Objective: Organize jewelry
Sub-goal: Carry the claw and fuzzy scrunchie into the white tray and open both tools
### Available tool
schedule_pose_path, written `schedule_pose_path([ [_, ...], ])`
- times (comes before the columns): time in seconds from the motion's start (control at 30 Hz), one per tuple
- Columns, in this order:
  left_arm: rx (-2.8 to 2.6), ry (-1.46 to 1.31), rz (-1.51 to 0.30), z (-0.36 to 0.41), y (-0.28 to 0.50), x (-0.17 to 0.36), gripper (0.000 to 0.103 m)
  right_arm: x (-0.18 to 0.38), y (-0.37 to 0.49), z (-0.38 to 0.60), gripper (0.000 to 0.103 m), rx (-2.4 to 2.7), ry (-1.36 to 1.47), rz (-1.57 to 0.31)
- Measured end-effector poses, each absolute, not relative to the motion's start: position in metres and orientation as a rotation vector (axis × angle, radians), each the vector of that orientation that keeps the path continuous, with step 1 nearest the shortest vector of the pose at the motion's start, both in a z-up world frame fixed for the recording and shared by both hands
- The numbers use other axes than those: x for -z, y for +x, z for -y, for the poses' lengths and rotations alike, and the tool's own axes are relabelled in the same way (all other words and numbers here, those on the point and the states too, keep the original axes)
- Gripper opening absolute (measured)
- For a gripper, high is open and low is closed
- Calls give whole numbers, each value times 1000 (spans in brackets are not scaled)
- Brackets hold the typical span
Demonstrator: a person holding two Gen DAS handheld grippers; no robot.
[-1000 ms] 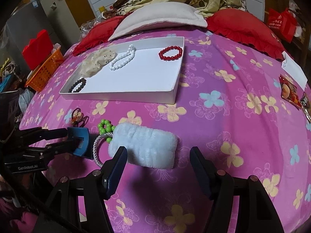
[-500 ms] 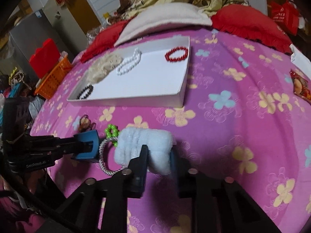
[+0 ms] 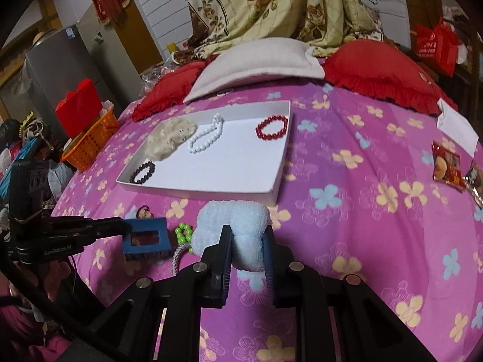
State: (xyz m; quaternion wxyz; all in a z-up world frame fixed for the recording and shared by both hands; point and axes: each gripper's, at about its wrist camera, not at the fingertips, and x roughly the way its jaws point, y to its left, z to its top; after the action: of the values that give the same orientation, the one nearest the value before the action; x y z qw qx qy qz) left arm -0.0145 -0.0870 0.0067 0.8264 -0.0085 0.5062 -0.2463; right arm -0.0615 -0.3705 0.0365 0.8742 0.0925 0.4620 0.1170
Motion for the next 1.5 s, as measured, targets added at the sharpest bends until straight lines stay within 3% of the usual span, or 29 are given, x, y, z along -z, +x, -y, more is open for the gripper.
schedule_pose_path([
  [0.23,541,-21,-1093,86,-14,-4,3,-34,-60,368,18,-256,192,-976],
  [0.3,544,-8,-1100,88,-16,-1,11,-31,-60,369,18,-255,196,-989],
  [0.37,556,-39,-1118,85,-17,0,50,-28,-61,370,18,-253,198,-996],
  [0.5,632,-42,-1065,82,-23,-11,75,-27,-62,372,18,-255,207,-998],
  [0.53,645,-21,-1055,84,-24,-12,85,-27,-62,372,18,-255,207,-998],
  [0.57,668,21,-1052,88,-26,-13,86,-27,-62,372,18,-256,209,-998],
  [0.8,692,310,-1075,120,-29,11,86,-23,-62,368,18,-261,217,-1013],
  [1.0,701,346,-1119,132,-25,35,86,-21,-58,369,18,-255,217,-1019],
  [1.03,691,335,-1126,132,-23,38,78,-22,-58,369,18,-255,215,-1018],
  [1.1,673,310,-1161,129,-18,41,53,-23,-58,368,18,-259,217,-1011],
  [1.17,678,282,-1173,125,-17,40,46,-26,-57,368,18,-262,221,-999],
  [1.5,645,180,-1067,109,-16,-5,45,-46,-44,361,18,-274,218,-945],
])
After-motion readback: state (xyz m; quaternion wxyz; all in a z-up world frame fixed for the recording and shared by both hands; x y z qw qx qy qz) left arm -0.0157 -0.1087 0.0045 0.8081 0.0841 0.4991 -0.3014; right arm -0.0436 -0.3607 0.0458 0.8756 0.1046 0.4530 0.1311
